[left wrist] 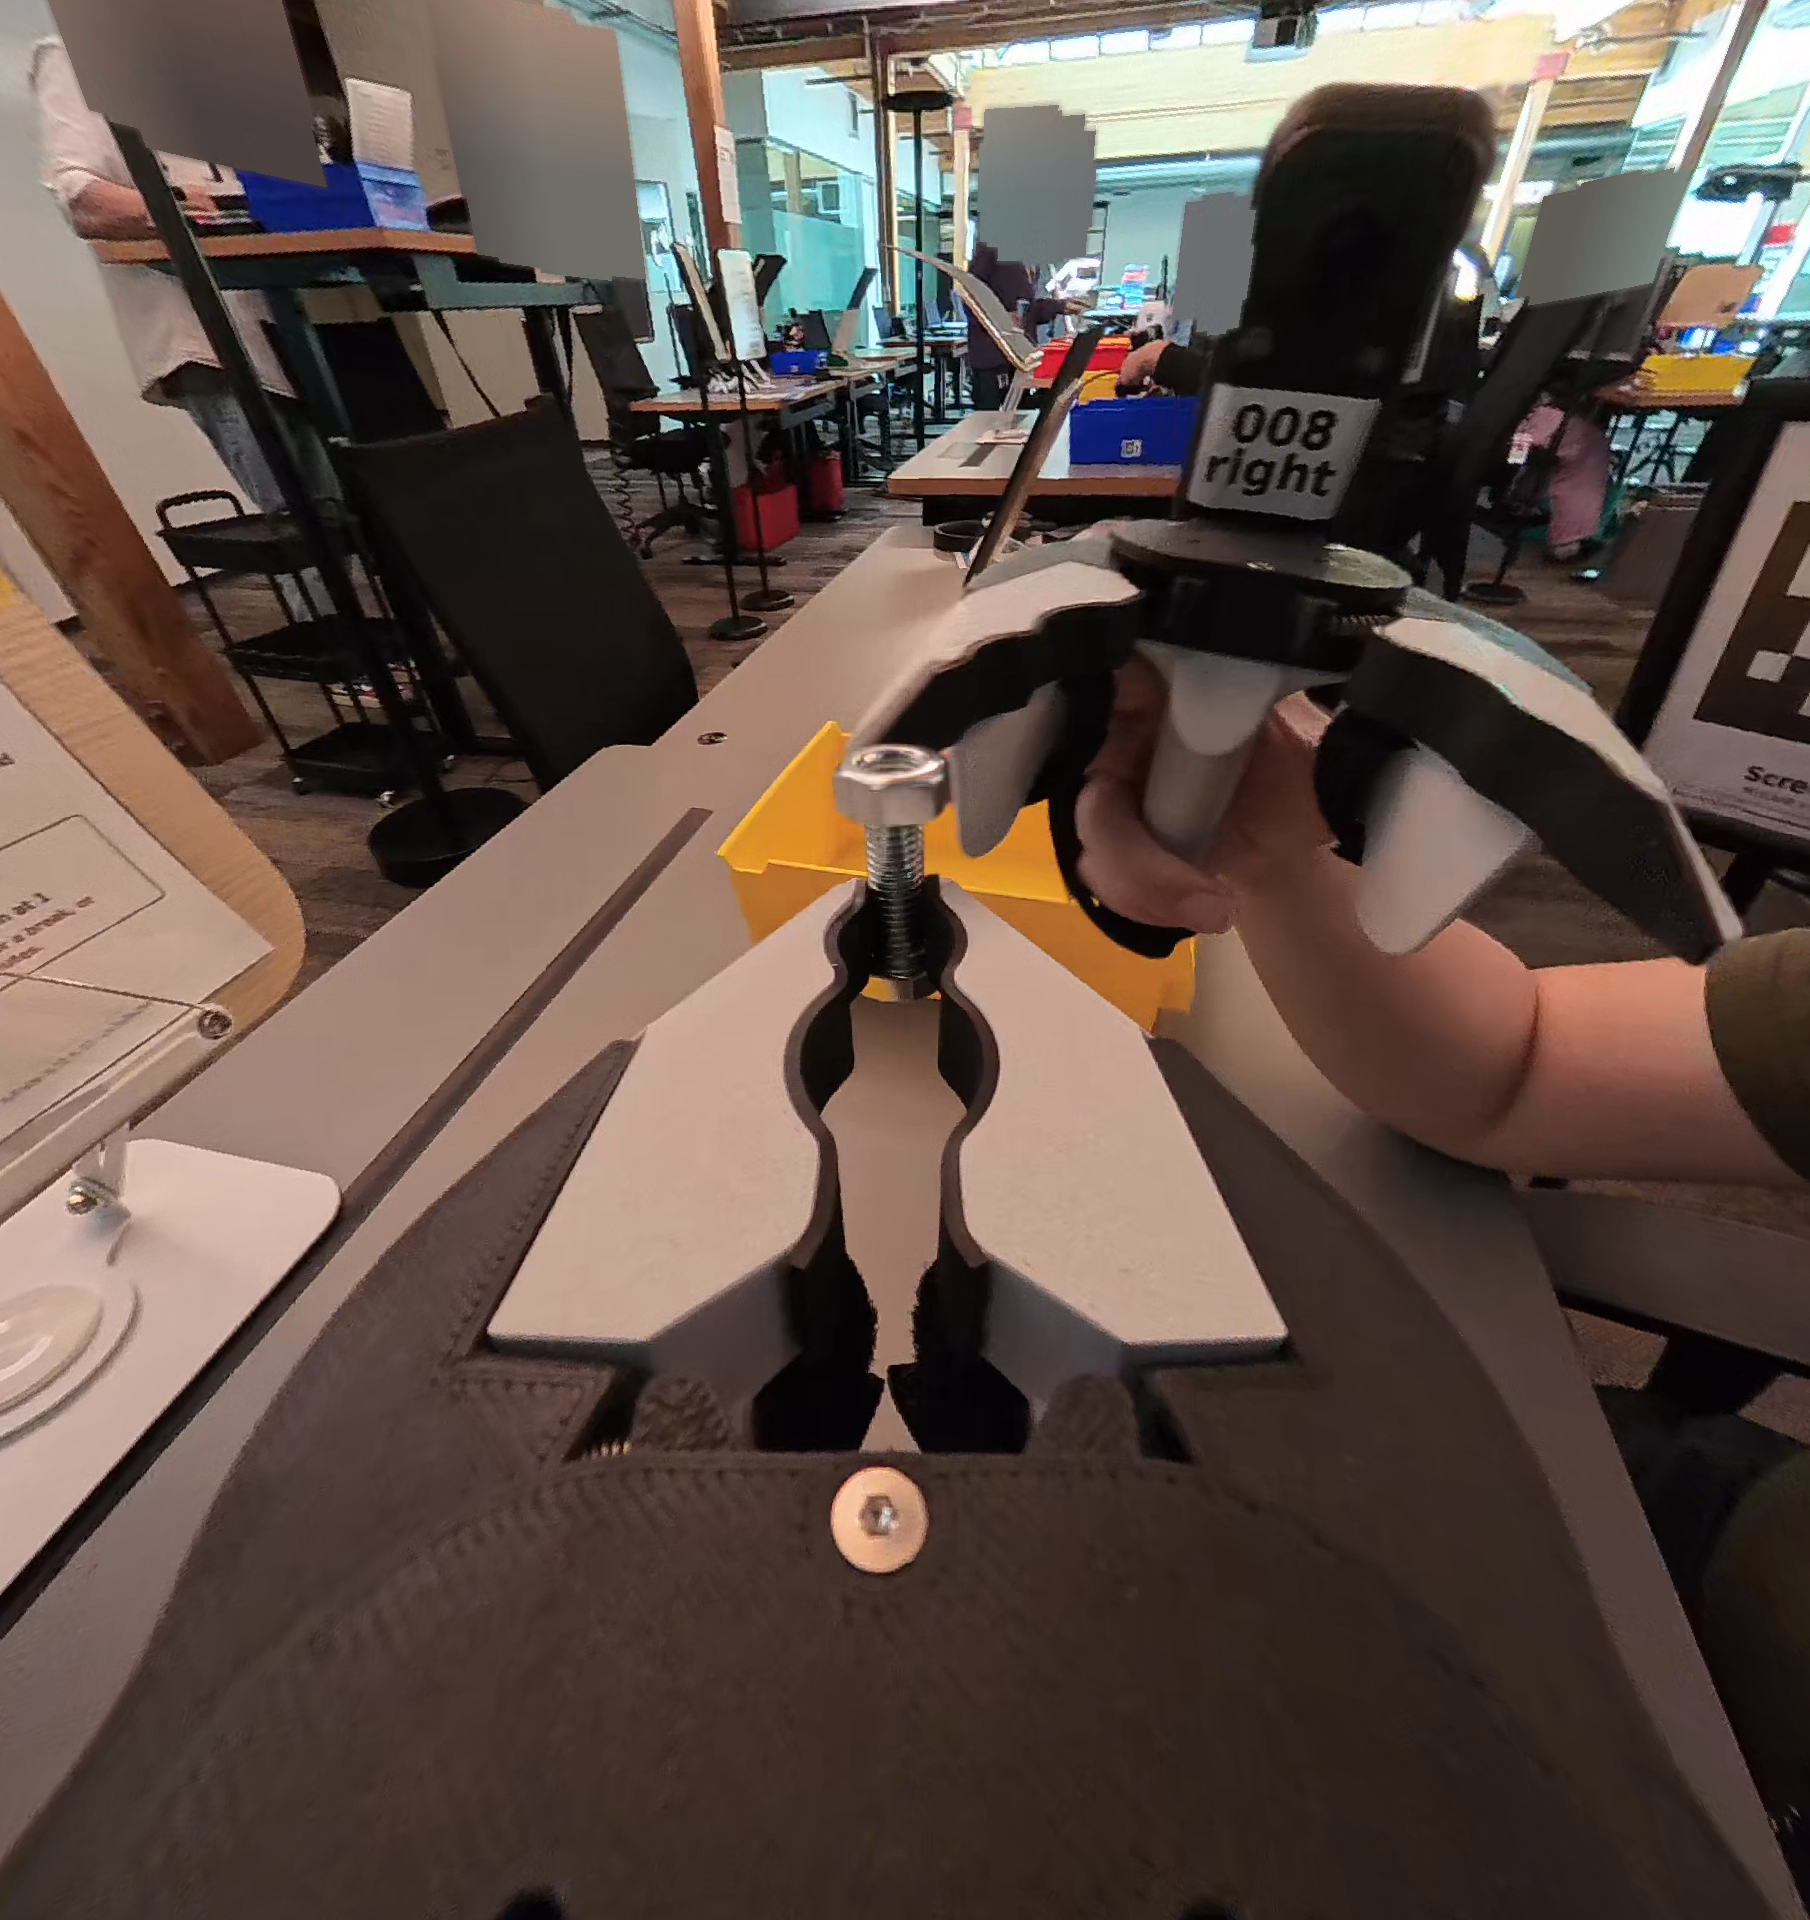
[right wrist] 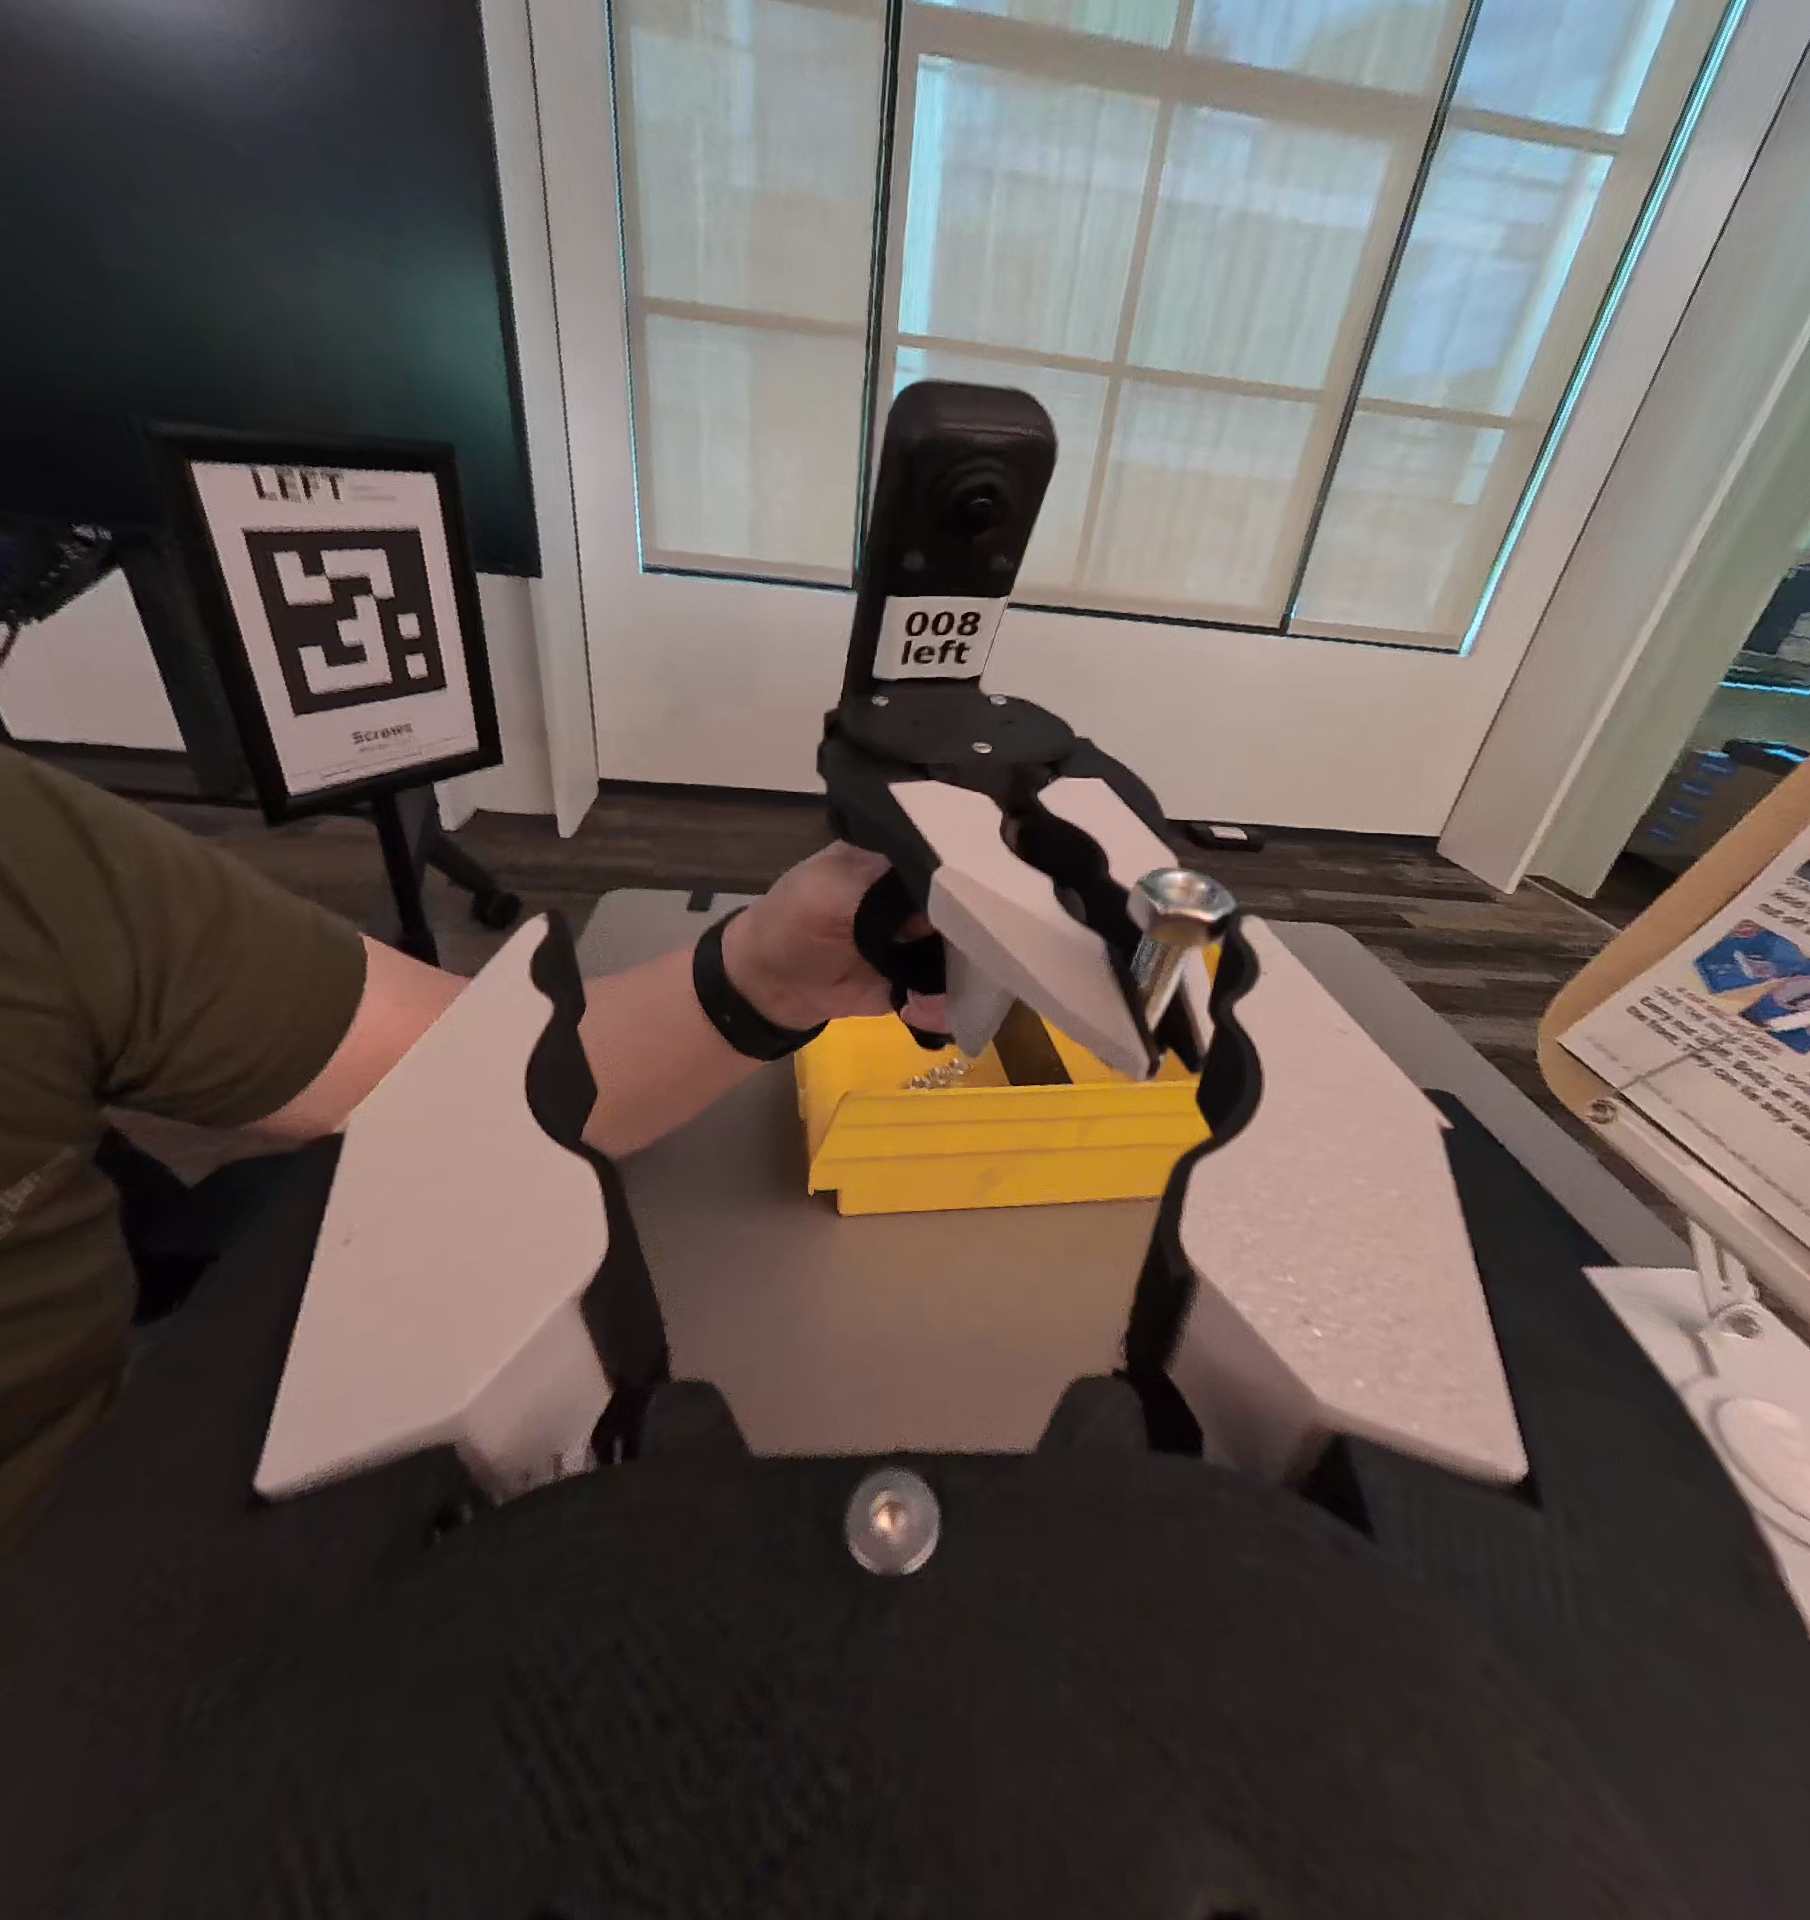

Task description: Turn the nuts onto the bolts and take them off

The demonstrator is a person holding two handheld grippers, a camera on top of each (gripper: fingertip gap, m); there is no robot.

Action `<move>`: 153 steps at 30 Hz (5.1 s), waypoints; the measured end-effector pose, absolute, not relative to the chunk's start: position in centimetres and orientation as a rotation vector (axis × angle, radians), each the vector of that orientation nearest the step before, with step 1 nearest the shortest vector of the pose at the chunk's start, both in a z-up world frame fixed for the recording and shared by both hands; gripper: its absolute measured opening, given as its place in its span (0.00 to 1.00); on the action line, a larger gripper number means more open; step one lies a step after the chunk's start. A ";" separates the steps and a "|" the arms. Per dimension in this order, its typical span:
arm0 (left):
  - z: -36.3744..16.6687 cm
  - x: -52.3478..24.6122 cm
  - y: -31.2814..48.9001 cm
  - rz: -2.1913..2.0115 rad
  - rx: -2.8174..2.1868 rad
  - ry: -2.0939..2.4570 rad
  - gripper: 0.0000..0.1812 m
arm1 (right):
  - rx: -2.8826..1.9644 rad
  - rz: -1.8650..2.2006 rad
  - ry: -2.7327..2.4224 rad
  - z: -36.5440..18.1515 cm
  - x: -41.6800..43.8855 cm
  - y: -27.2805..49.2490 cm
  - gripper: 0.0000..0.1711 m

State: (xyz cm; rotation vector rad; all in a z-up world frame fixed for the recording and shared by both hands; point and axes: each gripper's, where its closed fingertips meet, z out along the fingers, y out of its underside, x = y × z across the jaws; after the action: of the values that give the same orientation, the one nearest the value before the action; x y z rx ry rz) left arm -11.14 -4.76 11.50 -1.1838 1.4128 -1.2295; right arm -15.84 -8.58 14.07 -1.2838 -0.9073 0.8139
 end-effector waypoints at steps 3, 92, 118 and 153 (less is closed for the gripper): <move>11.7 -11.6 -3.1 -1.205 -1.232 1.346 0.04 | -1.275 0.852 -1.020 13.7 -16.2 -10.7 0.59; 11.8 -11.3 -4.7 -1.230 -1.237 1.376 0.04 | -1.393 0.925 -0.761 14.8 -13.4 -7.8 0.10; 14.2 -12.8 -6.1 -1.364 -1.142 1.349 0.24 | -1.613 0.530 -0.634 12.9 -6.5 -4.8 0.09; 9.7 -22.5 0.1 -0.673 -1.668 1.380 0.26 | -2.221 -0.423 0.134 2.3 25.7 -9.6 0.24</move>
State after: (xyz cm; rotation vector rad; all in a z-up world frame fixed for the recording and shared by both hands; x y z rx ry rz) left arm -22.51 0.08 9.67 -1.6676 1.3797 -0.6729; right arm 25.75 -9.57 2.34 -2.2210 0.1337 -0.4231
